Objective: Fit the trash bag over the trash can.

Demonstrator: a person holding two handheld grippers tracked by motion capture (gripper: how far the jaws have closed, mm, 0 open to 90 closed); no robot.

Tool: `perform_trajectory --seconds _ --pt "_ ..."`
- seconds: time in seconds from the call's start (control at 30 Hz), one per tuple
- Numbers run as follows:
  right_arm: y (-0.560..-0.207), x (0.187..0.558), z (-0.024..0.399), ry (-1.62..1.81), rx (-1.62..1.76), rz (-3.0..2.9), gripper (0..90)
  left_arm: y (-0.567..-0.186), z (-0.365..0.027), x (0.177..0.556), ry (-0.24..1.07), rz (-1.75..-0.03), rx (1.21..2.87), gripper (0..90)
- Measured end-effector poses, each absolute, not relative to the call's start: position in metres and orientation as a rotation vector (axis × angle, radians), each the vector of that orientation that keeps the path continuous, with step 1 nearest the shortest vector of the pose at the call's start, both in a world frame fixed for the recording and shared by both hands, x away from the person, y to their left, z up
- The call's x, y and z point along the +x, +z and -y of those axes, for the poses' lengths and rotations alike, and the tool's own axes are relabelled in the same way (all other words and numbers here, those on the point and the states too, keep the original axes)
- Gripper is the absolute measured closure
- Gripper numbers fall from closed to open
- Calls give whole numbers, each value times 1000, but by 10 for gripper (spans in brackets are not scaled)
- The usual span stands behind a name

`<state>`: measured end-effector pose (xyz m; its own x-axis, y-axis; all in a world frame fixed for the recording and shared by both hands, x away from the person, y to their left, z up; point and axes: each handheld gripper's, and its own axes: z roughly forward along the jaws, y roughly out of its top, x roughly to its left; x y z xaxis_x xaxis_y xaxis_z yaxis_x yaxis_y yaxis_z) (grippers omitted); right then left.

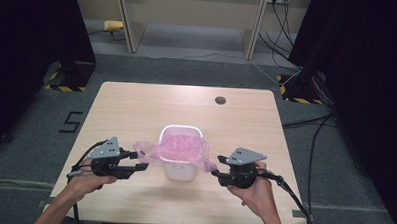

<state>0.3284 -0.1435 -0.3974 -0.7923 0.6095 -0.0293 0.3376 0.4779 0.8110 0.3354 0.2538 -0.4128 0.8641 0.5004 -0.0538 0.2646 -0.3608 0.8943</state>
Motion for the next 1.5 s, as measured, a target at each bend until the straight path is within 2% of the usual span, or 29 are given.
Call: perform_trajectory --seconds 0.17,0.5,0.63,0.8,1.07,1.17,1.33,1.43,1.5 --pt "-388 320 153 1258 758 -2410 348 -408 -259 328 268 -589 1936 433" --pt "-356 309 148 1404 745 -2336 223 -384 -249 318 280 -613 1874 297" --pt "-343 307 139 1459 748 -2276 203 -377 -246 323 336 -640 1849 276" --pt "-330 313 123 1517 716 -2241 214 -370 -247 325 344 -650 1837 264" --pt "-332 328 90 1420 669 -2295 228 -359 -262 322 372 -651 1817 274" --pt "-335 331 84 1364 663 -2305 281 -356 -265 326 382 -677 1806 268" --pt "-341 342 80 1275 634 -2329 514 -349 -257 334 413 -682 1804 258" --pt "-342 350 82 1279 624 -2316 614 -348 -245 343 433 -682 1840 263" --pt "-342 354 83 1282 624 -2303 647 -348 -242 351 409 -695 1825 273"
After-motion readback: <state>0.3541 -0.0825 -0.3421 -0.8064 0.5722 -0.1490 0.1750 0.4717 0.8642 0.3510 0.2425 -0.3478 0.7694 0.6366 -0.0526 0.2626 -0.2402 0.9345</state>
